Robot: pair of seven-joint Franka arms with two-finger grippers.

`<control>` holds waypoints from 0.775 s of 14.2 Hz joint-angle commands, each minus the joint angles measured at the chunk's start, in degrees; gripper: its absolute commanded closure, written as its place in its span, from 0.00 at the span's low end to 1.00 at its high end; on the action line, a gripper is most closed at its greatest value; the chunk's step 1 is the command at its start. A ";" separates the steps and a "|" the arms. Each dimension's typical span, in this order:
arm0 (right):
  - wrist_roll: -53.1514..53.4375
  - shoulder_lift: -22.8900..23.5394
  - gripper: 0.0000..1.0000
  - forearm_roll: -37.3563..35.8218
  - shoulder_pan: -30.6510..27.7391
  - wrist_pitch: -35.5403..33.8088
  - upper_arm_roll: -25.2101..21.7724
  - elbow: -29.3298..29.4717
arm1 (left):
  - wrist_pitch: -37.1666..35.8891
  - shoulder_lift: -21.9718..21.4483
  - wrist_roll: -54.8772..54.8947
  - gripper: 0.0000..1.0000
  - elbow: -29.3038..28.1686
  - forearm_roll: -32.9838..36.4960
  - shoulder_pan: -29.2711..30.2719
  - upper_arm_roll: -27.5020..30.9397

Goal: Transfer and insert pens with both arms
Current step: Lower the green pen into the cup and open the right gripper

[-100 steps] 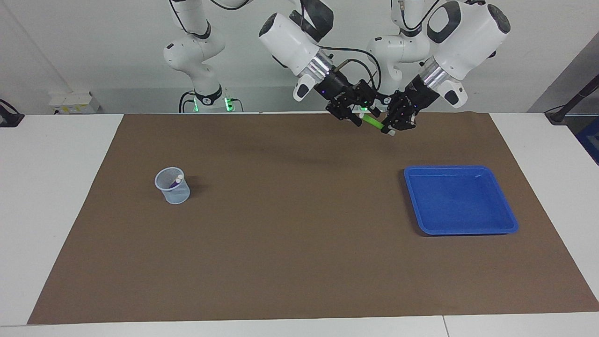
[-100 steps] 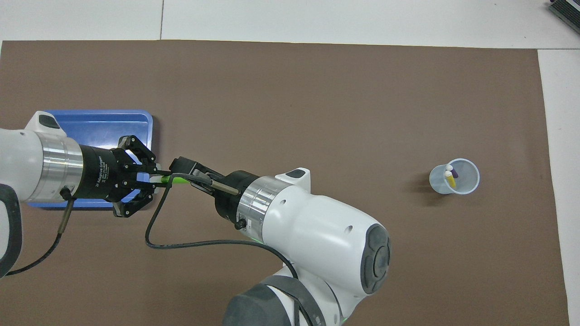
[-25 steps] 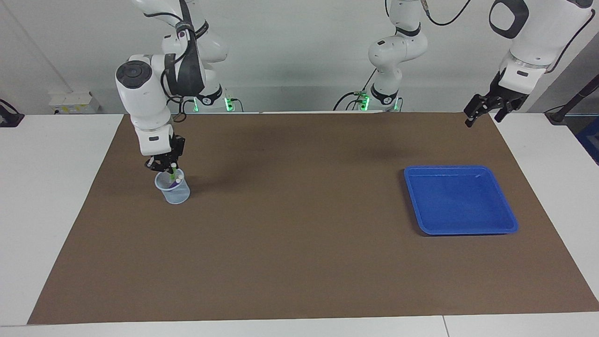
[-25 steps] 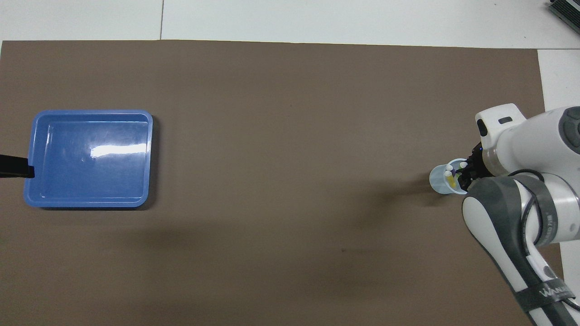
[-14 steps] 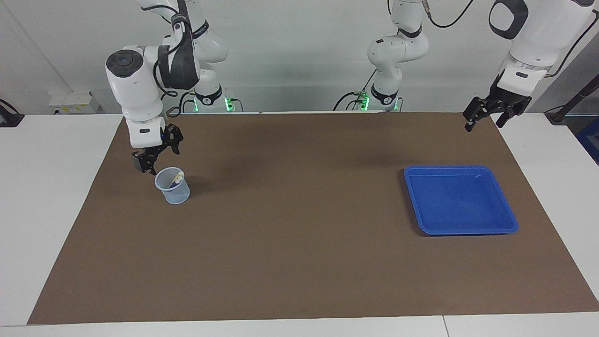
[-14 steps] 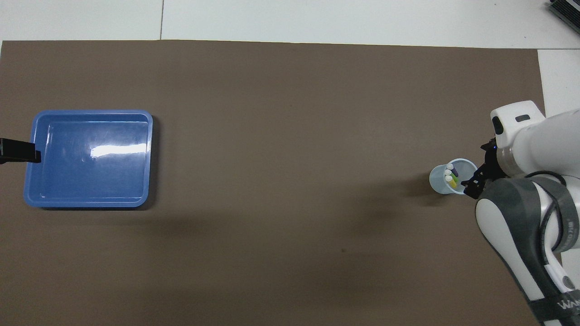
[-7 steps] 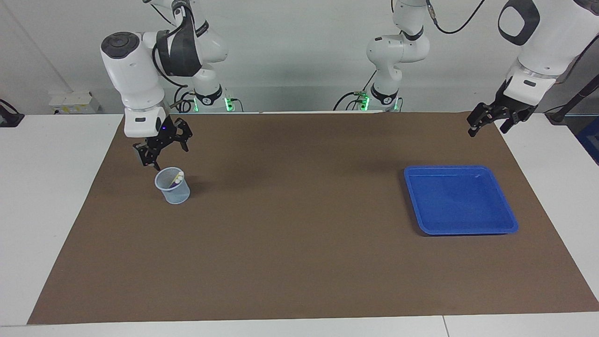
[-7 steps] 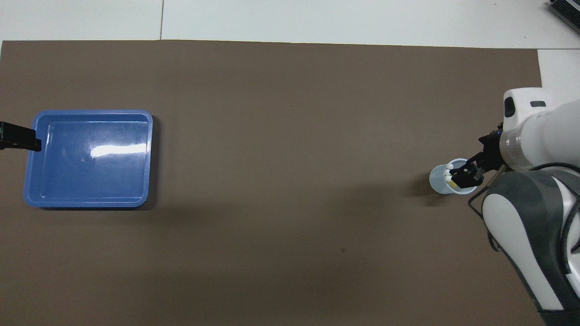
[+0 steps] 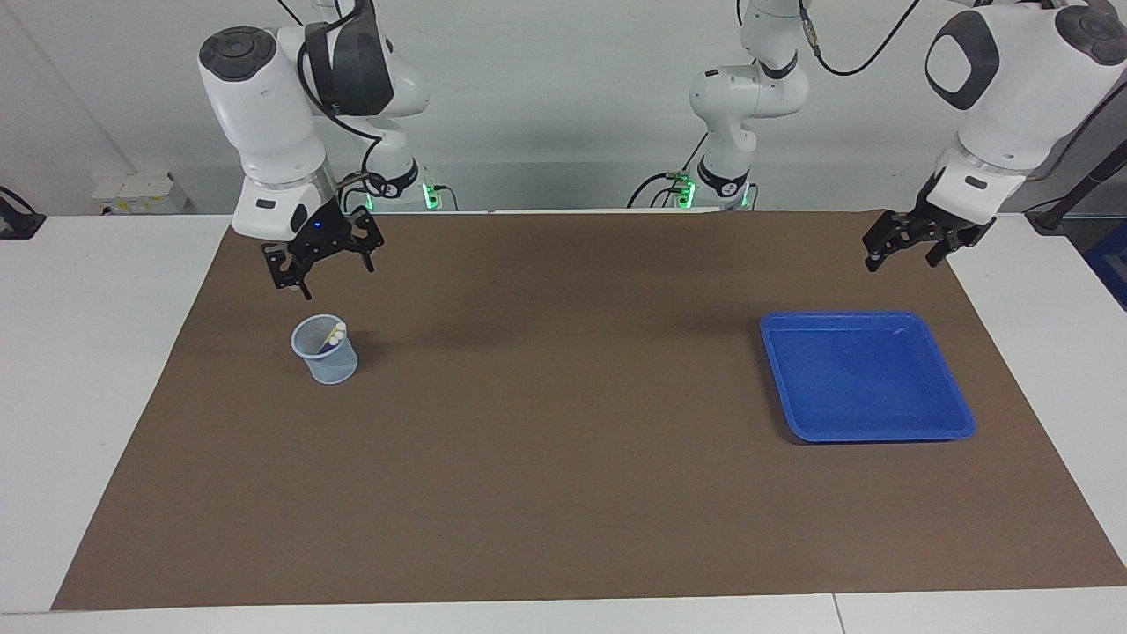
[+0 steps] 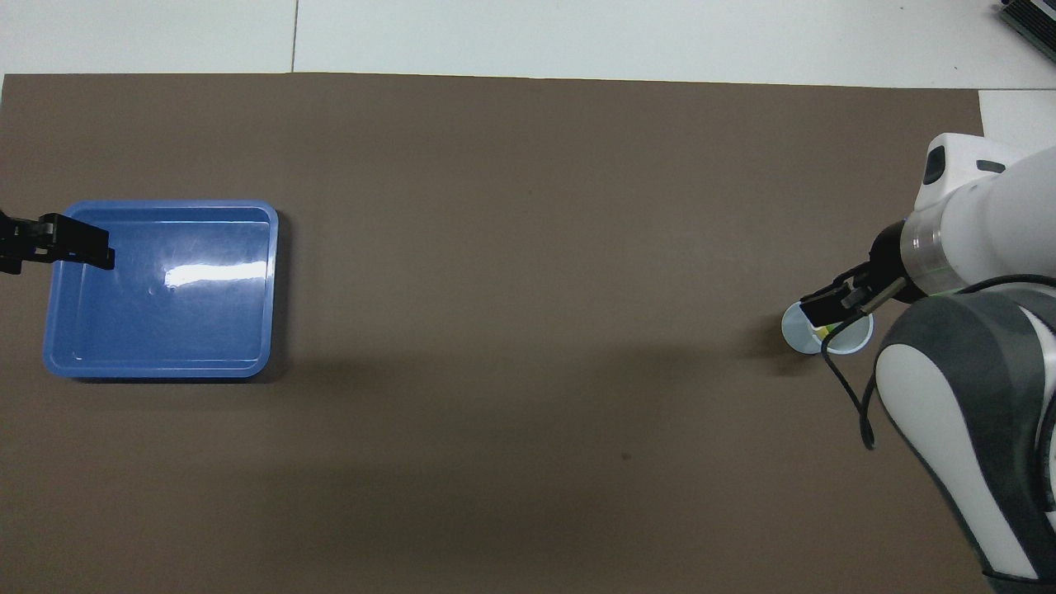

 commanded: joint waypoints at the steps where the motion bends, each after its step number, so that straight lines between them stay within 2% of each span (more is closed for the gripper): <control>1: 1.93 5.32 0.00 0.84 -0.78 -4.30 0.12 7.11 | 0.89 0.80 -0.14 0.00 1.39 1.12 -0.81 -0.41; 7: 2.10 3.92 0.00 0.93 -1.13 -5.00 0.12 5.27 | 0.90 0.71 -0.22 0.00 2.27 1.12 -3.71 -0.24; 11: 4.99 1.73 0.00 1.02 -0.69 -4.48 0.12 2.20 | -2.34 2.02 -0.14 0.00 6.66 1.30 -3.62 -0.24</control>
